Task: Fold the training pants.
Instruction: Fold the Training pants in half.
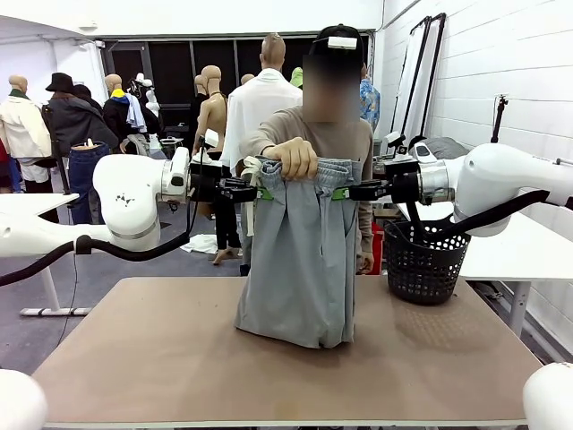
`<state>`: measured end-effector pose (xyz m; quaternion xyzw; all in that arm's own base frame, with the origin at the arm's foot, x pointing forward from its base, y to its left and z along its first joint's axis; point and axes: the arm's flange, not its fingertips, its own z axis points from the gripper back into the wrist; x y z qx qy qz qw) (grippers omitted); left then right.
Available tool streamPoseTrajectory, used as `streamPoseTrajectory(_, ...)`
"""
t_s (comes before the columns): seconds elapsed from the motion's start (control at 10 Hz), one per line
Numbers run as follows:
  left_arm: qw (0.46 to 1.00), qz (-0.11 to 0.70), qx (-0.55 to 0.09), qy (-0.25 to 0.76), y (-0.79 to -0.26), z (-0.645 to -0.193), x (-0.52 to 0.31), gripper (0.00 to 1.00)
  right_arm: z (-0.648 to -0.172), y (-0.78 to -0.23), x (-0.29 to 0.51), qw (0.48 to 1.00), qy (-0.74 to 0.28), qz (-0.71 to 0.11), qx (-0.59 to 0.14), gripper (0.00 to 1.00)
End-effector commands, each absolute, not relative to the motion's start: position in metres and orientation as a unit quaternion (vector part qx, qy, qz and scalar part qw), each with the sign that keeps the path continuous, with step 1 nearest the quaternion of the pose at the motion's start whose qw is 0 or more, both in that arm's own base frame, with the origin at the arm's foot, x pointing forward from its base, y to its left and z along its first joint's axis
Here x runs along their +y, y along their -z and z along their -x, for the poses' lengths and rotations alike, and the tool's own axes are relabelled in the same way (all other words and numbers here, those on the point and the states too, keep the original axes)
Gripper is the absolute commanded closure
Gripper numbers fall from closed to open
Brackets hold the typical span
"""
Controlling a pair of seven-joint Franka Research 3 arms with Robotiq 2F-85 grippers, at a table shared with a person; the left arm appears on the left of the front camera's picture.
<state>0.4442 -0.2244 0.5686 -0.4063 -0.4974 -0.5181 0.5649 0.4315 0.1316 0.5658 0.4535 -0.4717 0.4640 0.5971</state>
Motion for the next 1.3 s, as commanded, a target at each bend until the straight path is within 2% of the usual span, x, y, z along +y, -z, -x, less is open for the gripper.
streamPoseTrajectory(0.0, 0.564, 0.406, -0.497, 0.519, -0.569, -0.4437, -0.225, 1.0, -0.4312, -0.5655, 0.1328, 0.597, -0.465, -0.453, -0.471, 1.0)
streamPoseTrajectory(1.2, 0.564, 0.406, -0.497, 0.519, -0.569, -0.4437, -0.225, 1.0, -0.4312, -0.5655, 0.1328, 0.597, -0.465, -0.453, -0.471, 1.0)
